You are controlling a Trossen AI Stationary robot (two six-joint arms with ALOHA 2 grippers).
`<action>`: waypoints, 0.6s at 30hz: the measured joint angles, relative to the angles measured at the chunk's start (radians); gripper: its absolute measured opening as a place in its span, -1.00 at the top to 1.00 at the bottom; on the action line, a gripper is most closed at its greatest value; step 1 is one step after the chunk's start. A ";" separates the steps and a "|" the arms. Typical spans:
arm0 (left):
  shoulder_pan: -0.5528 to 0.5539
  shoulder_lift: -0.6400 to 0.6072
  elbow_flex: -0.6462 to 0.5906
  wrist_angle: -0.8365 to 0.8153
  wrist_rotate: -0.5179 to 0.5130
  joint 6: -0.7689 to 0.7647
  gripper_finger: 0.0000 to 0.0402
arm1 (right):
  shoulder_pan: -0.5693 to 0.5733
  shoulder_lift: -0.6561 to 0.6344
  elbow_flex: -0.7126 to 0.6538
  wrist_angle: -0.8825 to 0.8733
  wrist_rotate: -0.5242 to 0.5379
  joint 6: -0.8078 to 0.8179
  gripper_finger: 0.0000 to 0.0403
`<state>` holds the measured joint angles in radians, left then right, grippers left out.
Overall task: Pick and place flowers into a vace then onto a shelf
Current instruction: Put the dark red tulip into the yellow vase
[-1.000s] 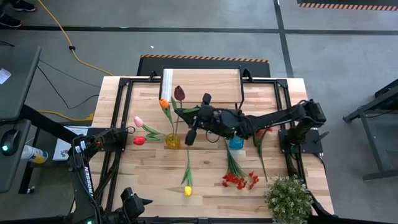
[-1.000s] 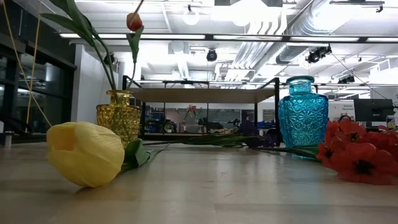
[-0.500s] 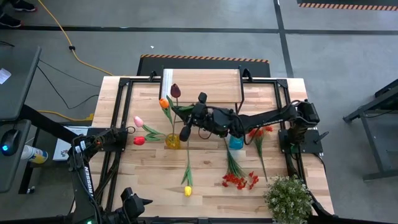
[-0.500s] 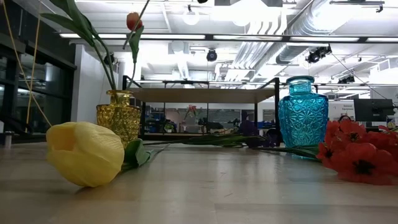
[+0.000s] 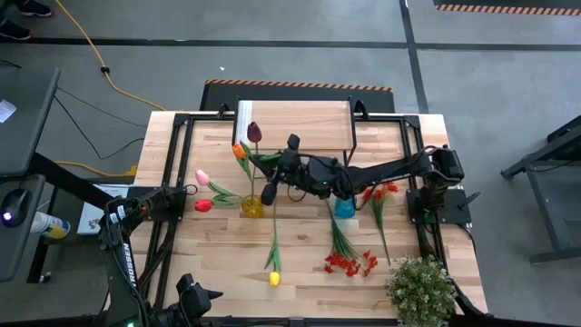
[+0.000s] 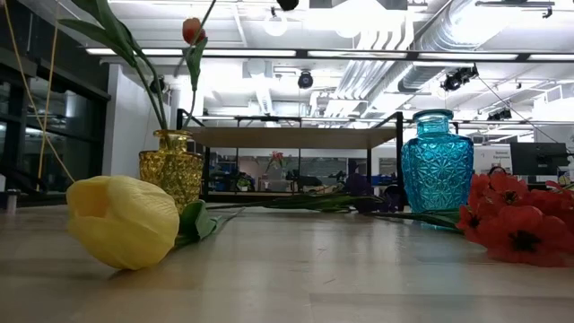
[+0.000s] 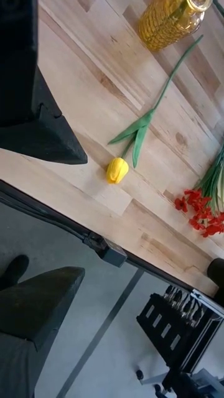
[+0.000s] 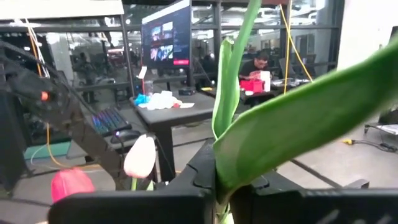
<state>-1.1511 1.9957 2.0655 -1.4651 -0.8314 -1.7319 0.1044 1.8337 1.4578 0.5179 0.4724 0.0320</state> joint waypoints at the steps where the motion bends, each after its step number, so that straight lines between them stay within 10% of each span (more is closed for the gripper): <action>1: 0.000 0.000 0.000 0.000 0.000 0.000 -0.58 | 0.000 0.008 0.000 0.000 0.000 0.009 0.92; 18: 0.000 0.000 0.000 0.009 0.002 -0.001 -0.58 | -0.022 0.061 0.000 0.024 -0.001 -0.004 0.95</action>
<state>-1.1511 1.9957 2.0655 -1.4563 -0.8290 -1.7326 0.0829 1.8948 1.4574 0.5419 0.4712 0.0278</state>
